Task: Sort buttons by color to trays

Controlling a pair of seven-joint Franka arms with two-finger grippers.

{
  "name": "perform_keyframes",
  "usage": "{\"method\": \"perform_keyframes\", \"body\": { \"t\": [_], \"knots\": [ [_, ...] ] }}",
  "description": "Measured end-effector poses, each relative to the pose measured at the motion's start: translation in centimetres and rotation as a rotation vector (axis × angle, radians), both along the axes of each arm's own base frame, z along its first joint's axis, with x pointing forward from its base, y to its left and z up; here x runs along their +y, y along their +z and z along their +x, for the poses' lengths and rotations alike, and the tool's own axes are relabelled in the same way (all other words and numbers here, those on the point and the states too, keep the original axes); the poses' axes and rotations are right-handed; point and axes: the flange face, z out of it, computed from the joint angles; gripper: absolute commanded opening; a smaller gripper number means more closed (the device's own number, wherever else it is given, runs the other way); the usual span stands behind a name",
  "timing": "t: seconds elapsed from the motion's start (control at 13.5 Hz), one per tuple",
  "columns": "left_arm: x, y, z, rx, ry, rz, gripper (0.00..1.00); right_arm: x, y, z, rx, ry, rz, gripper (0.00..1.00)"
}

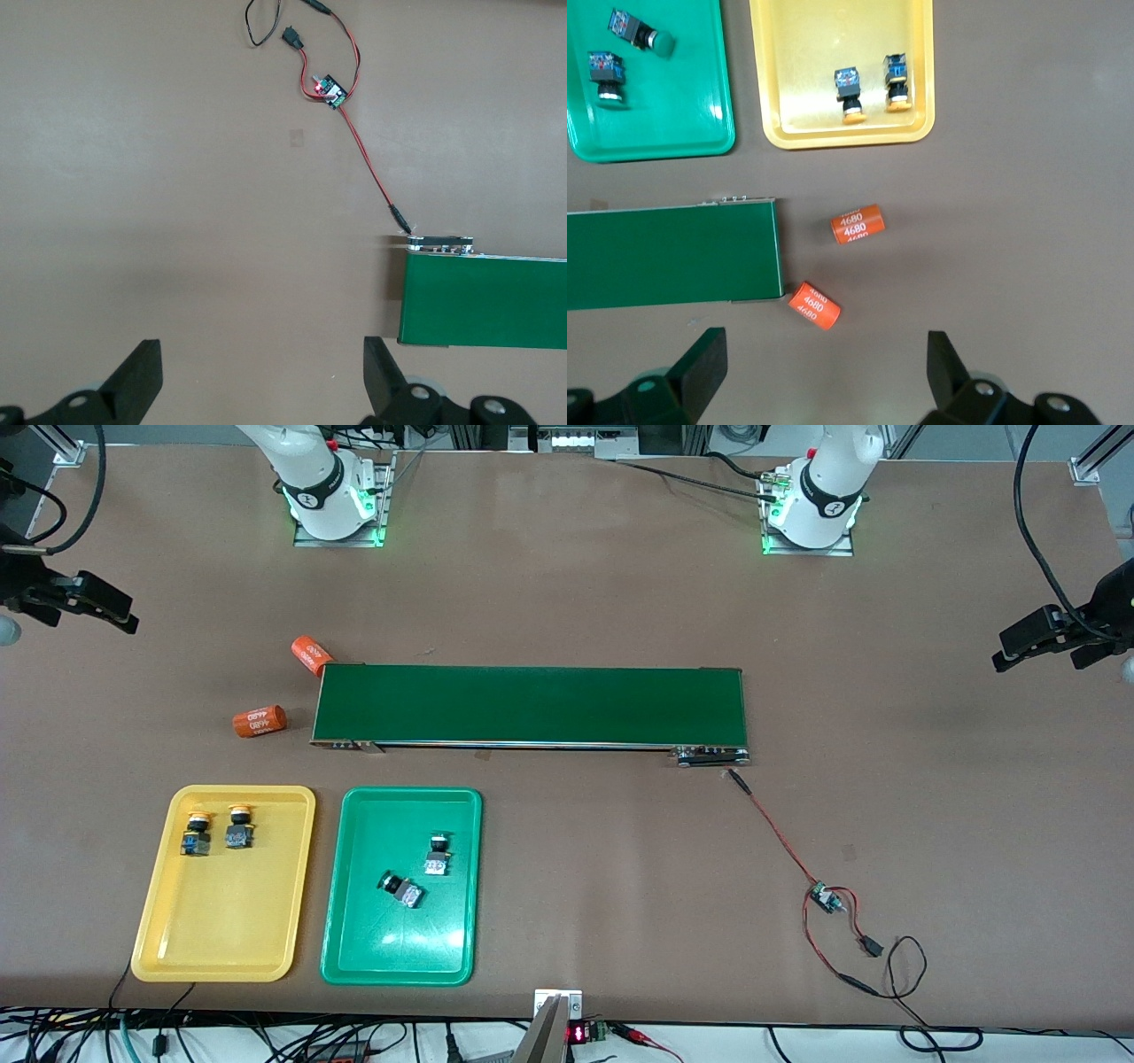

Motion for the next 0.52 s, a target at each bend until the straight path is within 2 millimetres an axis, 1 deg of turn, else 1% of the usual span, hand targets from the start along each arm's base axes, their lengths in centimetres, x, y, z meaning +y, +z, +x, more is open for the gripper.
{"method": "perform_keyframes", "body": {
  "t": [0.22, 0.52],
  "knots": [
    [-0.01, -0.05, -0.09, 0.007, 0.0, 0.0, 1.0, -0.22, -0.27, 1.37, -0.001, 0.005, 0.002, 1.0],
    [0.01, -0.06, -0.11, 0.009, 0.0, 0.0, 1.0, 0.03, -0.34, 1.53, 0.001, 0.011, 0.003, 1.0]
  ]
}}
